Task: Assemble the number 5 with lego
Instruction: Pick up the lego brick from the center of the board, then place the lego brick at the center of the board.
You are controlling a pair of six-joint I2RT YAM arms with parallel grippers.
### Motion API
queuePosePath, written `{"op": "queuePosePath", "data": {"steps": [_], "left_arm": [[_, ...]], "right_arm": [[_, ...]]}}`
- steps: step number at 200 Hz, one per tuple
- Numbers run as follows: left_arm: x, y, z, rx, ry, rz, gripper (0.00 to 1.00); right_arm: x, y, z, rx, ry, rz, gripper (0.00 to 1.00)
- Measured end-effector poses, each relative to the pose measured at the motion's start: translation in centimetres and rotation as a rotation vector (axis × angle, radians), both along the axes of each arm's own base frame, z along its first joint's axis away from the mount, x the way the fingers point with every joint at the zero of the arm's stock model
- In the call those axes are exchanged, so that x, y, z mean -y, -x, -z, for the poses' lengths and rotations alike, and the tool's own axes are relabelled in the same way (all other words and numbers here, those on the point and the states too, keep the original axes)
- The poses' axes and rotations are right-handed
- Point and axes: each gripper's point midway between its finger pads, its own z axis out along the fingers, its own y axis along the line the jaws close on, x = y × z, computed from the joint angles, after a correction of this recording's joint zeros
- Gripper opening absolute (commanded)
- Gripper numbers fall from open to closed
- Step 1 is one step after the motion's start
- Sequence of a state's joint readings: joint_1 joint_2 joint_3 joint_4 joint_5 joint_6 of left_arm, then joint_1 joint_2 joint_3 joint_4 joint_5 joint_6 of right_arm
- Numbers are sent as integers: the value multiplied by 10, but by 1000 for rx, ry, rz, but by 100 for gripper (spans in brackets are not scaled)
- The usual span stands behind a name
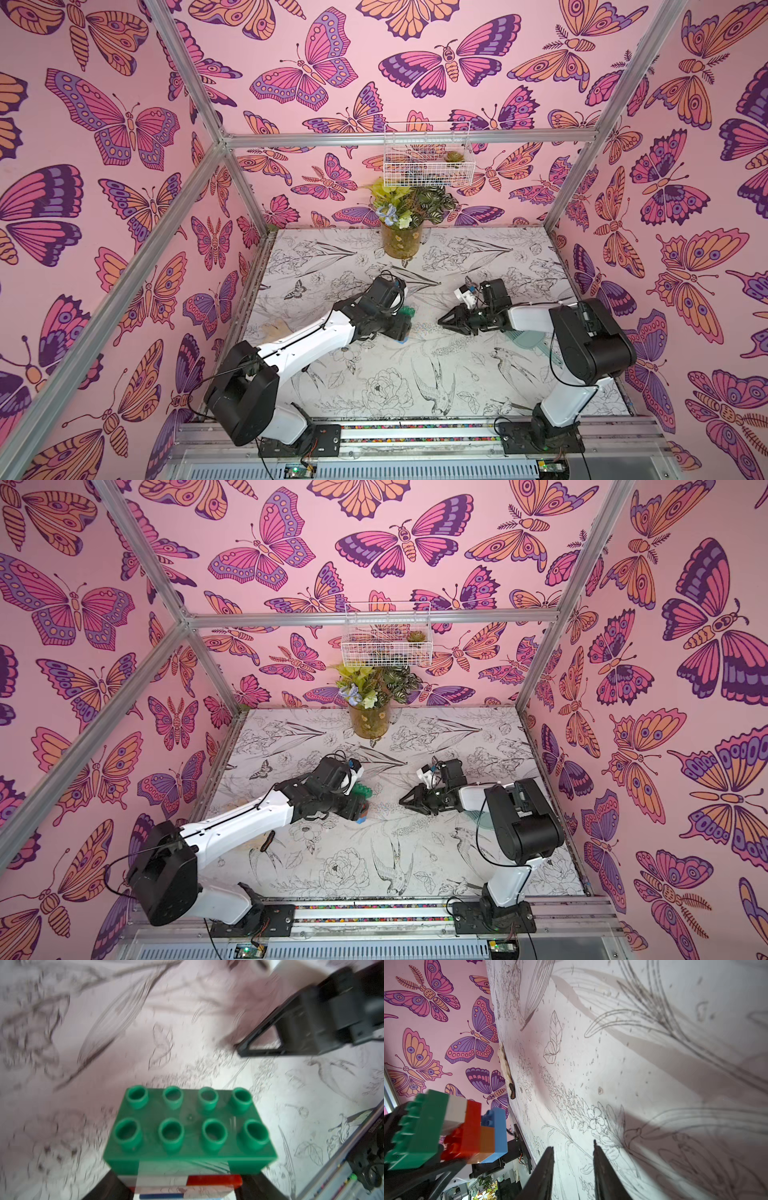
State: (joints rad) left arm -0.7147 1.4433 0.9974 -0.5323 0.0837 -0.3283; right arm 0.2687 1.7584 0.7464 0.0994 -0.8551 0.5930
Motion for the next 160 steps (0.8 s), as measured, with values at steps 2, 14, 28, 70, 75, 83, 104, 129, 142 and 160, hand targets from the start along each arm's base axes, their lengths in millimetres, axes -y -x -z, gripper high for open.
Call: {"op": "queuePosePath", "data": {"steps": [2, 14, 28, 70, 75, 83, 104, 129, 142, 160], "left_arm": [[-3, 3, 1, -16, -10, -11, 38], [-20, 21, 8, -106, -63, -66, 38], [-37, 41, 11, -192, -111, -122, 37], [-73, 84, 12, -363, -227, -240, 38], [-76, 87, 12, -378, -239, -250, 38], [-80, 91, 13, -396, -252, -266, 38], [-85, 97, 14, -424, -275, -291, 38], [-87, 99, 21, -457, -304, -305, 38], [-86, 98, 26, -475, -307, -312, 38], [-85, 97, 34, -500, -307, -320, 37]], "right_arm": [[0, 0, 0, 1, 1, -2, 34], [1, 2, 1, 4, 8, -14, 34], [2, 6, 0, 11, 18, -31, 34], [3, 11, -10, 51, 26, -68, 34], [3, 12, -10, 54, 26, -70, 34], [3, 12, -12, 59, 27, -72, 34], [3, 12, -16, 70, 25, -75, 34], [3, 12, -16, 72, 22, -77, 34], [3, 12, -16, 74, 23, -78, 34], [3, 12, -16, 77, 23, -81, 34]]}}
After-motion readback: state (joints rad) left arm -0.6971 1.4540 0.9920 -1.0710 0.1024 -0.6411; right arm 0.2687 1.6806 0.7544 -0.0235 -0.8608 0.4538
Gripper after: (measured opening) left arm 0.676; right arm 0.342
